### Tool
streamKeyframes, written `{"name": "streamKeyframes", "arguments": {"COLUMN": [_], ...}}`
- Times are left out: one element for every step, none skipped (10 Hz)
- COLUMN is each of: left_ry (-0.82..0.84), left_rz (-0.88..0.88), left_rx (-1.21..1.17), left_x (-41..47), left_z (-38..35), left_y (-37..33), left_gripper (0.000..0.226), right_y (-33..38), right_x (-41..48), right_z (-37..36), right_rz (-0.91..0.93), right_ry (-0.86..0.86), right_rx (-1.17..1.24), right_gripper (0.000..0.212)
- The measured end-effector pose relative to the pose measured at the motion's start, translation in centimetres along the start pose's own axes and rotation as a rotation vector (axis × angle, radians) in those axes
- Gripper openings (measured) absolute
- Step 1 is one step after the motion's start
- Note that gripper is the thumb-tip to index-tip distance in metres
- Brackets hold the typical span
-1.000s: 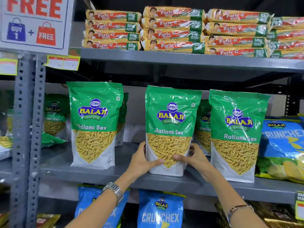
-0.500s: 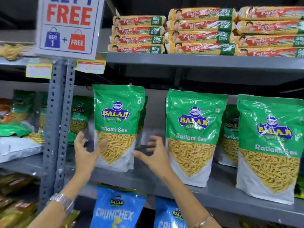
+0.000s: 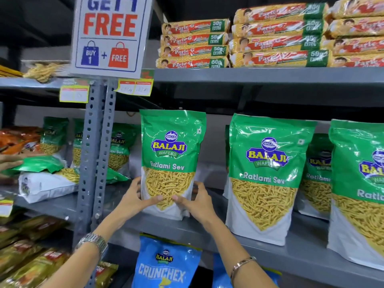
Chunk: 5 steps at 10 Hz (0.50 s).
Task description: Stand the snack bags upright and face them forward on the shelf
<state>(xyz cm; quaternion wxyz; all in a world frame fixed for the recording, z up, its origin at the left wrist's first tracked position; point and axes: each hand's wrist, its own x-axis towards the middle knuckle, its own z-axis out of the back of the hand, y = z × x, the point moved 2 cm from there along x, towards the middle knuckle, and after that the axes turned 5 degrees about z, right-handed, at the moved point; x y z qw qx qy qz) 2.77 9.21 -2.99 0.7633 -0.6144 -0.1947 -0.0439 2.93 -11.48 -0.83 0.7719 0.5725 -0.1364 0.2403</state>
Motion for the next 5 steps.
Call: {"name": "streamKeyframes", "arguments": {"left_ry": [-0.01,-0.019,-0.004,-0.038,-0.215], "left_rz": [-0.005,-0.013,-0.011,-0.017,-0.193], "left_rx": [-0.01,-0.016,0.006,0.011,-0.003], "left_x": [0.1,-0.1,-0.7,-1.5,-3.3], "left_z": [-0.2,-0.2,-0.5,-0.6,-1.7], "left_y": [0.1,0.2,-0.2,-0.6,-2.1], "left_gripper": [0.1,0.097,0.093,0.121,0.129], "right_y": [-0.2,0.0,-0.1,-0.3,-0.1], "right_x": [0.0,-0.1,-0.4,-0.8,-1.4], "right_z": [0.0,0.0,0.1,0.3,1.3], "right_rz": [0.007,0.019,0.027,0.037,0.097], "right_ry": [0.003,0.009,0.012,-0.042,-0.129], "right_rx": [-0.015,-0.054,-0.094,-0.089,-0.142], "right_gripper": [0.074,0.076,0.08,0.082,0.076]}}
